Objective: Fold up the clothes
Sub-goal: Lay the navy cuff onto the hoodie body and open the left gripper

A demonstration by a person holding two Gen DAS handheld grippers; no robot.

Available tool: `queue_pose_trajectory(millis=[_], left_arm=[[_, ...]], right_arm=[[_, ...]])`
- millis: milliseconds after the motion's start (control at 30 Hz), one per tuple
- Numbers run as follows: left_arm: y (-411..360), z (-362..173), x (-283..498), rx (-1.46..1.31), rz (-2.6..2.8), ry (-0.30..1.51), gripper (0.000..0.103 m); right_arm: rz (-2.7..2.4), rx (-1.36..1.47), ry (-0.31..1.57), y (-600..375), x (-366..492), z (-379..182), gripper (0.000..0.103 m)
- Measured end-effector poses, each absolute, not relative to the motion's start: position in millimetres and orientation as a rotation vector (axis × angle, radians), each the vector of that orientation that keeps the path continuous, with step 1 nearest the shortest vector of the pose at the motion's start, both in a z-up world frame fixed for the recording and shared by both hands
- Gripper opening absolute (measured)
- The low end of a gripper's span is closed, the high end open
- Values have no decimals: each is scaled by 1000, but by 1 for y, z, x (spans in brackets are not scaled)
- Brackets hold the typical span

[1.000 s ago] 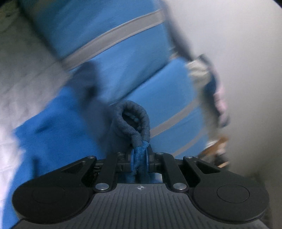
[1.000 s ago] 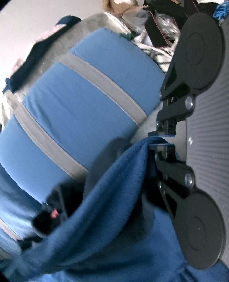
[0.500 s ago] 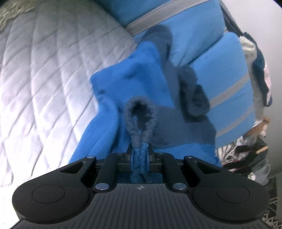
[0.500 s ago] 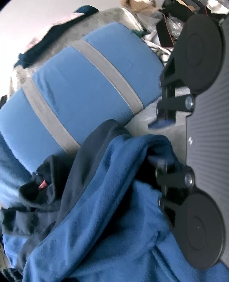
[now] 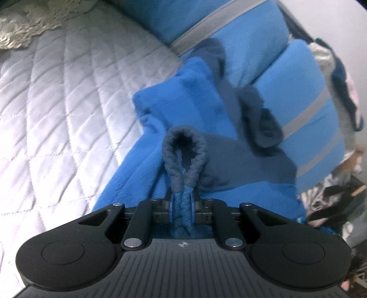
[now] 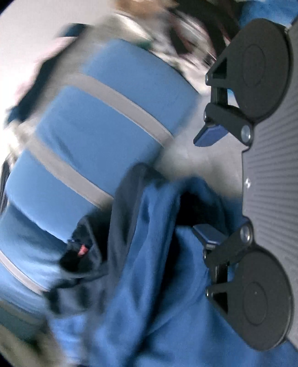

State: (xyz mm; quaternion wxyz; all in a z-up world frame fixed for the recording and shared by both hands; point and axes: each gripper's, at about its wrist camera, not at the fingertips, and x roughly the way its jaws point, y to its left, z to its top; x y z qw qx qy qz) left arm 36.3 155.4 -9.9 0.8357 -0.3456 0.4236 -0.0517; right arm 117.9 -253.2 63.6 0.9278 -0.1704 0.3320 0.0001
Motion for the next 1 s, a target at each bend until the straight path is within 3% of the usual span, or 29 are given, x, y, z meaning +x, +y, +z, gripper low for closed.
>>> queue_pose_trajectory(millis=[133, 333, 467, 500, 567, 833, 1000], left_arm=[[155, -10, 42, -729, -100, 900, 13], [159, -11, 44, -753, -103, 906, 14], [158, -10, 46, -760, -103, 898, 14], [158, -9, 47, -757, -101, 895, 14], [158, -9, 47, -758, -99, 890, 14], [162, -1, 46, -720, -66, 847, 13], [165, -11, 47, -732, -54, 880, 14]], right_arm=[[96, -19, 752, -270, 133, 58, 76], [20, 152, 800, -283, 168, 29, 66], [-30, 384, 803, -312, 182, 9, 66], [-25, 475, 801, -321, 184, 2, 59], [-18, 647, 810, -336, 185, -8, 14], [-98, 1098, 826, -364, 156, -29, 11], [-120, 1130, 820, -371, 153, -33, 11]])
